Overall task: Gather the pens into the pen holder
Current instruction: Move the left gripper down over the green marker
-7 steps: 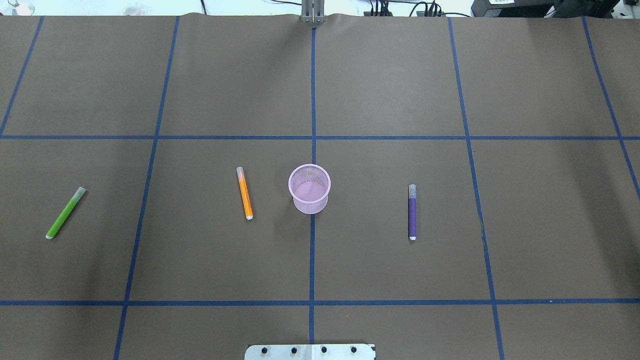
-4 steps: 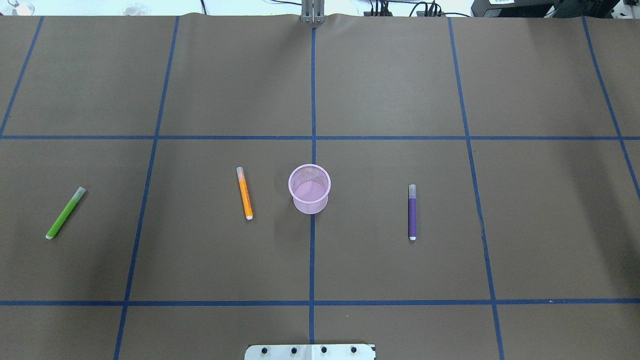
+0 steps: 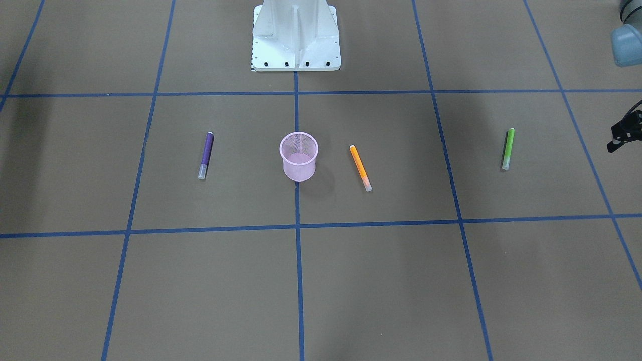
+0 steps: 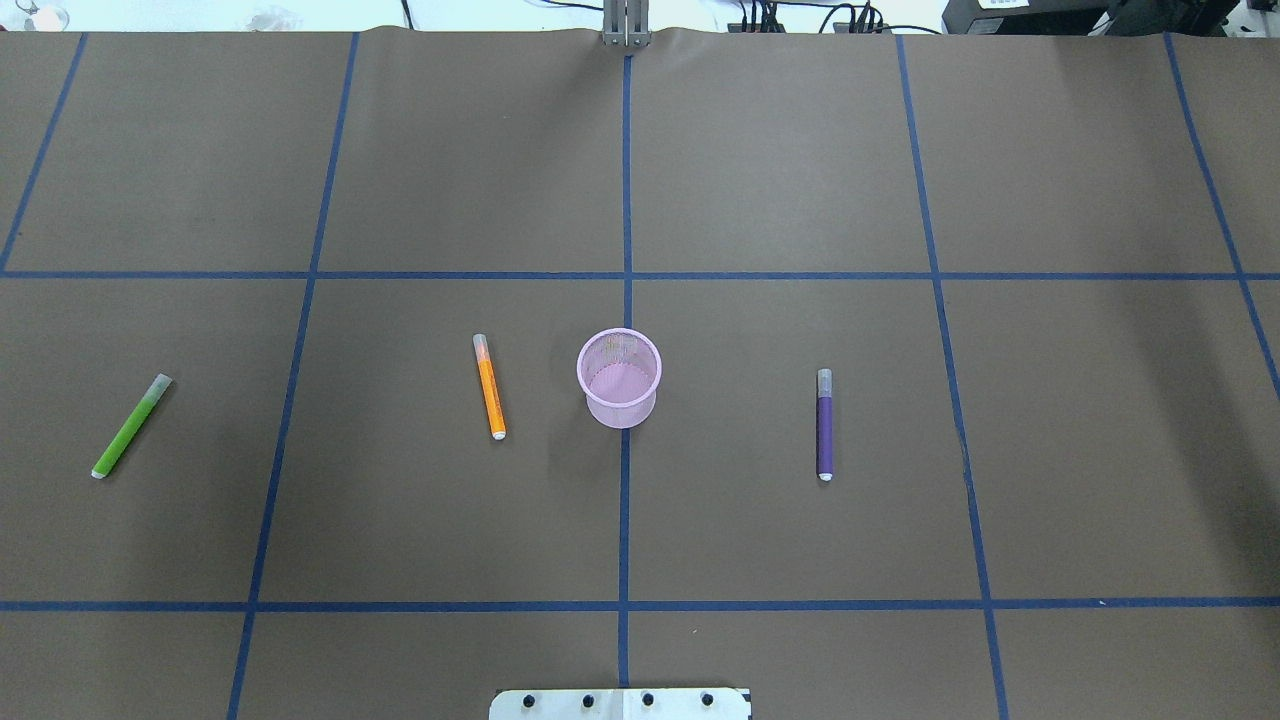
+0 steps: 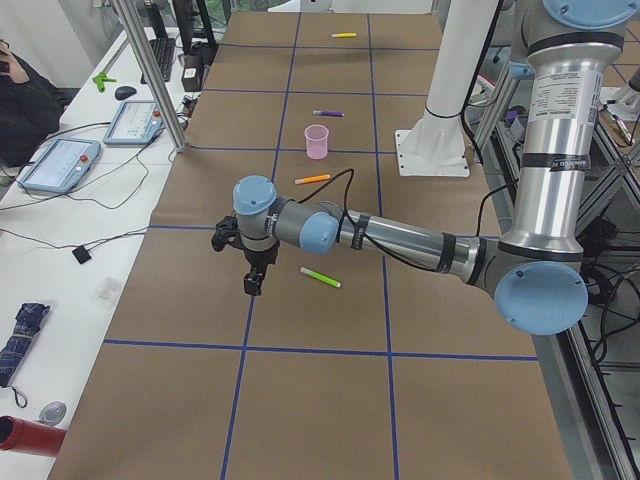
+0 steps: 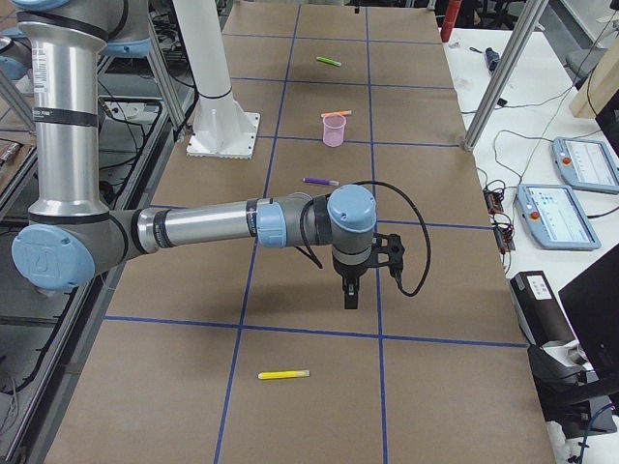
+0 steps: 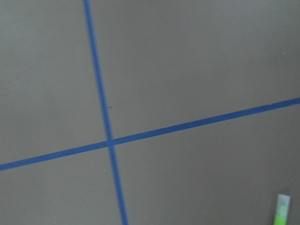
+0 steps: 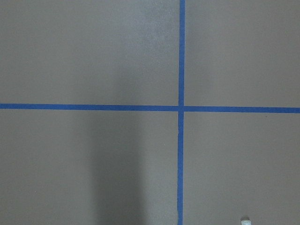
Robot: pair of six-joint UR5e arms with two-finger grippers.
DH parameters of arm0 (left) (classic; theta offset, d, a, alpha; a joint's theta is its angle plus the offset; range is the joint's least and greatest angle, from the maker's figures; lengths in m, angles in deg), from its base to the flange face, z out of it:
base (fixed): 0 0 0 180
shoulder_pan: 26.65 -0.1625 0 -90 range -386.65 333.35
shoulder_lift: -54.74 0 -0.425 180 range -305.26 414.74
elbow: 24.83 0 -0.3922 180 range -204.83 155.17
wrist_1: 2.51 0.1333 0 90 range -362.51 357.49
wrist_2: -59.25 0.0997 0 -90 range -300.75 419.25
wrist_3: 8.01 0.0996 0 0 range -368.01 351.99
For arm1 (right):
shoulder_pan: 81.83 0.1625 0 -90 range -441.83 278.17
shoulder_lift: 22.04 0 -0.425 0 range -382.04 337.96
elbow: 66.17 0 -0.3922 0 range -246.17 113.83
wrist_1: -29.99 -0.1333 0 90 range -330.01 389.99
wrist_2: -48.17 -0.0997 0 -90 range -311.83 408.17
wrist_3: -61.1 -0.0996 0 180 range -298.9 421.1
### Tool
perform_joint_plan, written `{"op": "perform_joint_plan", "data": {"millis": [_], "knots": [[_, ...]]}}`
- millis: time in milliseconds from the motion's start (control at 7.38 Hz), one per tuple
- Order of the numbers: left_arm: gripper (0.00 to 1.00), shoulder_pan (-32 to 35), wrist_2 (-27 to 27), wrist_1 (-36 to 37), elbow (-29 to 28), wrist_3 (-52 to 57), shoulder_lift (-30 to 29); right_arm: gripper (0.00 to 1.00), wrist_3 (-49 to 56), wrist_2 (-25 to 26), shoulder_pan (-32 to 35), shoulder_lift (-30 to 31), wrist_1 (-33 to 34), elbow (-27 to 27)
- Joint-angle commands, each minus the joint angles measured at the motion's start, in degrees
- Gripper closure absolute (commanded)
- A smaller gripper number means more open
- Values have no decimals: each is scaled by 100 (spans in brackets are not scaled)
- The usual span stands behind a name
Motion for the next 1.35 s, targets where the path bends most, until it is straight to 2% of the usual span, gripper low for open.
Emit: {"op": "perform_joint_plan", "data": {"millis": [0,271,542,813,1219], "knots": [[0,-700,63,-580,114,-1418,41,0,14,-77,-21,63,-92,168],[0,-1360,509,-927,106,-1854,94,0,5,-94,-56,72,-84,196],[0,-1775,643,-1261,9,-2617,103,0,5,-103,-91,72,-75,240],[1,-2468,1343,-1647,-26,-2841,295,0,-13,-94,-117,46,-83,240],[1,-2629,1365,-1719,-105,-2797,297,0,-13,-103,-144,37,-75,240]]}}
